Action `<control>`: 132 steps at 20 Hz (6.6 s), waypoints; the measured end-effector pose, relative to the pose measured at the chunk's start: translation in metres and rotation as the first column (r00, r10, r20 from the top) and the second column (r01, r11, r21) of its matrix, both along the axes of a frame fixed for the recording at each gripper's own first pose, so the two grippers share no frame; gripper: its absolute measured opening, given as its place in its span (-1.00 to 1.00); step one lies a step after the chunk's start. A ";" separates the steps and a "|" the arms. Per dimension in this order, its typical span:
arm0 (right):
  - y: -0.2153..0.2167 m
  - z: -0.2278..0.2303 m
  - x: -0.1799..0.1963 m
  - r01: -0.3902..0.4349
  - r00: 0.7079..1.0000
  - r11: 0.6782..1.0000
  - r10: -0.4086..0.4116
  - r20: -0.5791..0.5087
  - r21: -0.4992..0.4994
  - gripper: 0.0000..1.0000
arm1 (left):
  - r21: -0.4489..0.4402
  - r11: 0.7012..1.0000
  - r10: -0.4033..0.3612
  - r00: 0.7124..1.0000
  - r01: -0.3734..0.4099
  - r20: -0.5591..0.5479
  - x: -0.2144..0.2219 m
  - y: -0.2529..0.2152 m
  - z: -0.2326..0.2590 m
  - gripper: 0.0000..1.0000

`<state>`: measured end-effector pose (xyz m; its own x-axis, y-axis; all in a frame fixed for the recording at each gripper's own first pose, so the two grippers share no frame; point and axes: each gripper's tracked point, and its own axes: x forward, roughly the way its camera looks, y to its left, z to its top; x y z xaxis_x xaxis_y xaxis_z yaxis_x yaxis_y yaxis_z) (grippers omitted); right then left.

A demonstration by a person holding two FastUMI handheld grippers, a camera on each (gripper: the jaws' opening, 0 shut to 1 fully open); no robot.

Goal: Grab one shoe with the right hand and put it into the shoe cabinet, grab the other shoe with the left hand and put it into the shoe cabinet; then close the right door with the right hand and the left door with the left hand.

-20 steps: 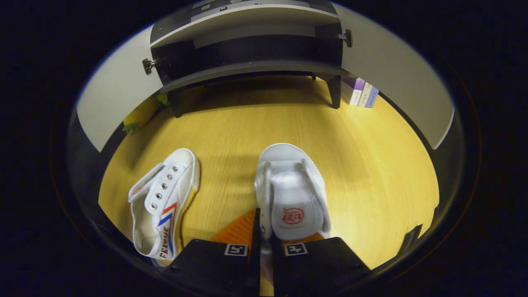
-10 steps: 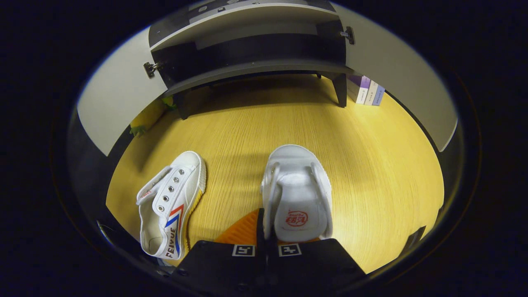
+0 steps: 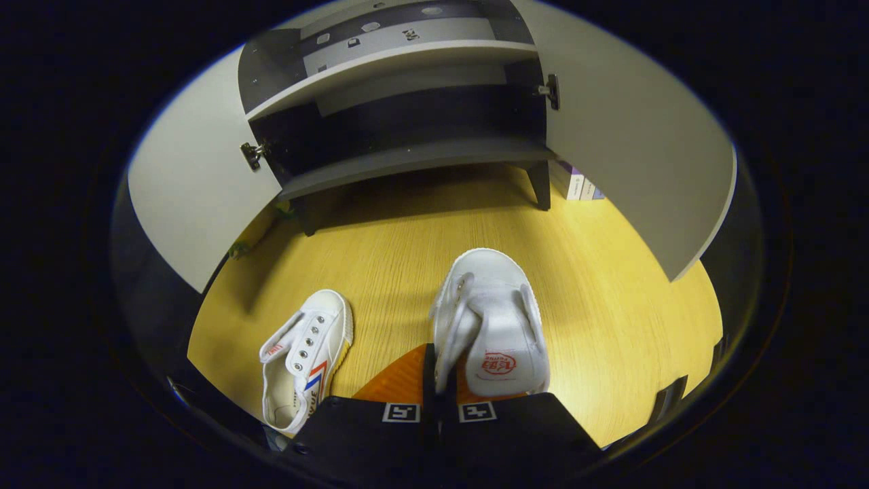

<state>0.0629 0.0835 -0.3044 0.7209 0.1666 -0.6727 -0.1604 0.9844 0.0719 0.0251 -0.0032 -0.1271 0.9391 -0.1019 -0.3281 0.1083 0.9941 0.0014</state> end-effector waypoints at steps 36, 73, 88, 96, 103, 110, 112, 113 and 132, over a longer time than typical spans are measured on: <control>0.126 0.345 0.345 -0.137 0.865 0.945 0.260 0.430 -0.296 -0.89 | 0.026 0.998 0.047 0.998 -0.049 0.050 0.022 0.038 0.019 0.92; 0.093 0.340 0.167 -0.081 0.866 0.989 0.131 0.482 -0.124 0.96 | -0.037 0.999 -0.005 0.998 0.007 0.055 0.004 0.057 -0.019 0.92; -0.002 0.197 -0.013 0.097 0.891 0.985 -0.020 0.453 -0.146 0.96 | -0.102 0.982 -0.184 0.933 0.159 -0.310 0.002 0.009 -0.206 0.92; -0.044 0.167 -0.053 0.167 0.917 0.976 -0.102 0.386 -0.138 0.96 | -0.038 0.989 -0.144 0.909 0.140 -0.392 0.054 -0.007 -0.250 0.64; -0.067 0.158 -0.049 0.149 0.930 0.979 -0.092 0.355 -0.138 0.96 | 0.152 0.982 -0.036 0.903 0.111 -0.429 0.078 -0.010 -0.266 -0.07; -0.052 0.146 -0.036 0.040 0.943 0.990 0.007 0.332 -0.133 0.96 | 0.197 0.979 0.041 0.894 0.053 -0.447 0.086 -0.002 -0.268 -0.87; -0.048 0.144 -0.035 0.004 0.943 0.990 0.043 0.329 -0.141 0.97 | 0.161 0.987 0.052 0.886 0.026 -0.460 0.086 -0.002 -0.267 -0.89; -0.047 0.143 -0.035 -0.009 0.944 0.990 0.055 0.325 -0.143 0.97 | 0.154 0.988 0.058 0.888 0.015 -0.455 0.086 -0.002 -0.263 -0.89; -0.063 0.146 -0.033 -0.016 0.929 0.997 0.041 0.368 -0.071 0.97 | 0.110 0.986 0.140 0.980 -0.126 -0.140 0.154 -0.002 0.006 -0.89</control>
